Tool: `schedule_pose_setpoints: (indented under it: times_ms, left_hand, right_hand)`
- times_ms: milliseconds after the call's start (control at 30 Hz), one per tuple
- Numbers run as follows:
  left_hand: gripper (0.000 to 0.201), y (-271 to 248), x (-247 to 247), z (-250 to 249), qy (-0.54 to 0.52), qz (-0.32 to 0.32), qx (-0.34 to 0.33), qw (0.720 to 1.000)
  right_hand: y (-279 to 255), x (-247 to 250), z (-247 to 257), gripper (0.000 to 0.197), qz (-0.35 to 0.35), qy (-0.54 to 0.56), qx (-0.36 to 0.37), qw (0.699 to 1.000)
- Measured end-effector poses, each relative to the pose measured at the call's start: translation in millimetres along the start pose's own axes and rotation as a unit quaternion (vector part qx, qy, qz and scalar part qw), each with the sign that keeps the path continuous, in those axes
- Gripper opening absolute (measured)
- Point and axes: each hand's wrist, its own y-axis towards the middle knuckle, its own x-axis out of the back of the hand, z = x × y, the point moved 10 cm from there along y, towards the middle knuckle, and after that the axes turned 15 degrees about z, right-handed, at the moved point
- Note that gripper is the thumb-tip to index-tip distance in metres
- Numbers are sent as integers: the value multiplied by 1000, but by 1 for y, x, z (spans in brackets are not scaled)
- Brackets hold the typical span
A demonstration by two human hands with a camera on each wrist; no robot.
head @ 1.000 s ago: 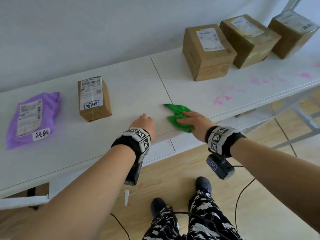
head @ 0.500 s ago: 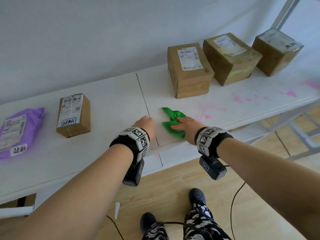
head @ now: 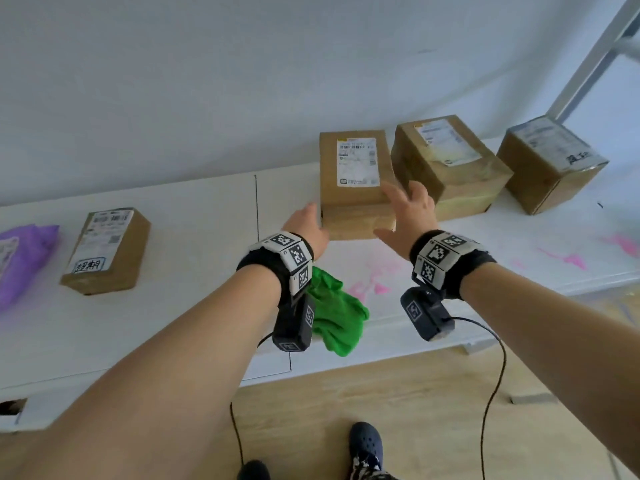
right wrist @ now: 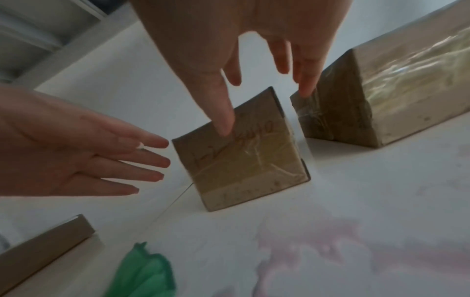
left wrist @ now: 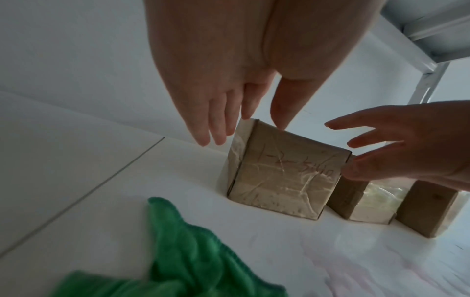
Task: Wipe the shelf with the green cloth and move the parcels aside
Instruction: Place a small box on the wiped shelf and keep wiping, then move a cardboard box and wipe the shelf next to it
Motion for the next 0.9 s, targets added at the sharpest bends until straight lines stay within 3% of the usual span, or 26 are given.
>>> schedule_pose_setpoints:
  times_ms: [133, 367, 500, 700, 900]
  left_hand:
    - [61, 18, -4, -11, -64, 3, 2, 998]
    - [52, 4, 12, -1, -109, -49, 17, 993]
    - [55, -27, 28, 38, -132, -73, 52, 987]
    - [42, -77, 48, 117, -146, -100, 98, 979]
    - [47, -96, 50, 170, -147, -92, 114, 978]
  right_hand:
    - [25, -6, -5, 86, 71, 45, 17, 996]
    - [23, -2, 27, 83, 67, 36, 70, 995]
    - [9, -12, 79, 81, 80, 42, 118, 989]
    - [-15, -64, 152, 82, 120, 49, 154, 979]
    - [-27, -106, 189, 85, 161, 56, 158, 973]
